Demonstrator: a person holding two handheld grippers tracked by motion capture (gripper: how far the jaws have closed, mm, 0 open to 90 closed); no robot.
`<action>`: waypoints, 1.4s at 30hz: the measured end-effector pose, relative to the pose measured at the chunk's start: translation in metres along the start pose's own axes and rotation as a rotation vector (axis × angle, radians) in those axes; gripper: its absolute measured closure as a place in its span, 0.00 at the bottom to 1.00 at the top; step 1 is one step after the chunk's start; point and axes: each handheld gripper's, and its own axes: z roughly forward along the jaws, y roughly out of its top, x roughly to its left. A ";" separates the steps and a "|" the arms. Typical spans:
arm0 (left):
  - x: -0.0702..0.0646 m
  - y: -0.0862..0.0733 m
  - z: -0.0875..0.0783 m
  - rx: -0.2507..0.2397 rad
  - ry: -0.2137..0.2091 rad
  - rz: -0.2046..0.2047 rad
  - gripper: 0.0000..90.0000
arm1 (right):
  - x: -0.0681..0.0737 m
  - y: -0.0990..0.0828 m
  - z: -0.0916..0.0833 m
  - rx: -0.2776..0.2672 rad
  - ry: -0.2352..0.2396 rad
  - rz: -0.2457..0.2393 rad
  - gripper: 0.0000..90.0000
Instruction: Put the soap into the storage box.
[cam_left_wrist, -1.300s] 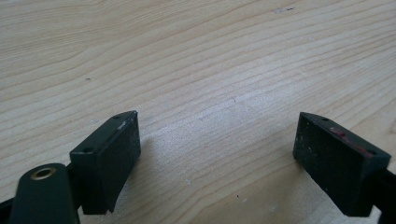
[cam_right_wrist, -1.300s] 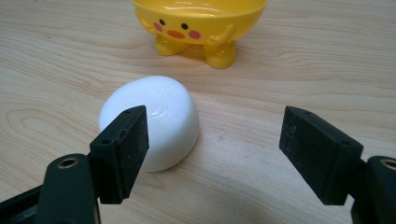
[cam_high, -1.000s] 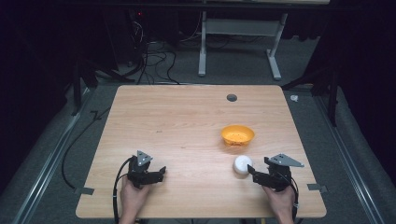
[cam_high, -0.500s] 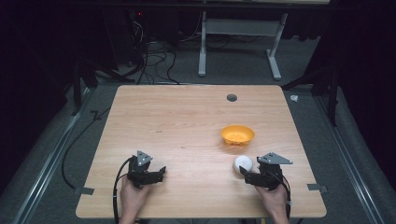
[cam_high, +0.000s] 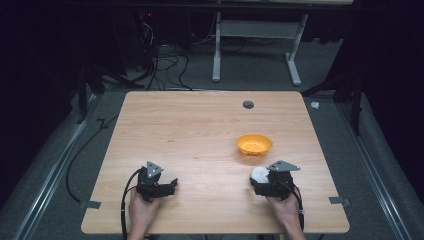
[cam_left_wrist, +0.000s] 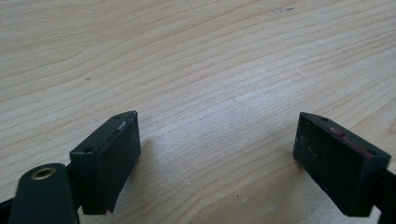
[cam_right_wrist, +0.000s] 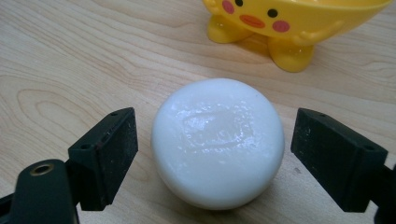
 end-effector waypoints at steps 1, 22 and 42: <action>0.000 0.000 0.000 0.000 0.000 0.000 0.17 | 0.000 0.000 0.002 0.005 0.000 0.003 0.17; 0.000 0.000 0.000 0.000 0.000 0.000 0.17 | 0.001 -0.004 0.017 0.057 -0.009 -0.020 0.25; 0.000 0.000 0.000 0.000 -0.001 0.000 0.17 | -0.001 -0.001 0.015 0.071 -0.001 -0.018 0.26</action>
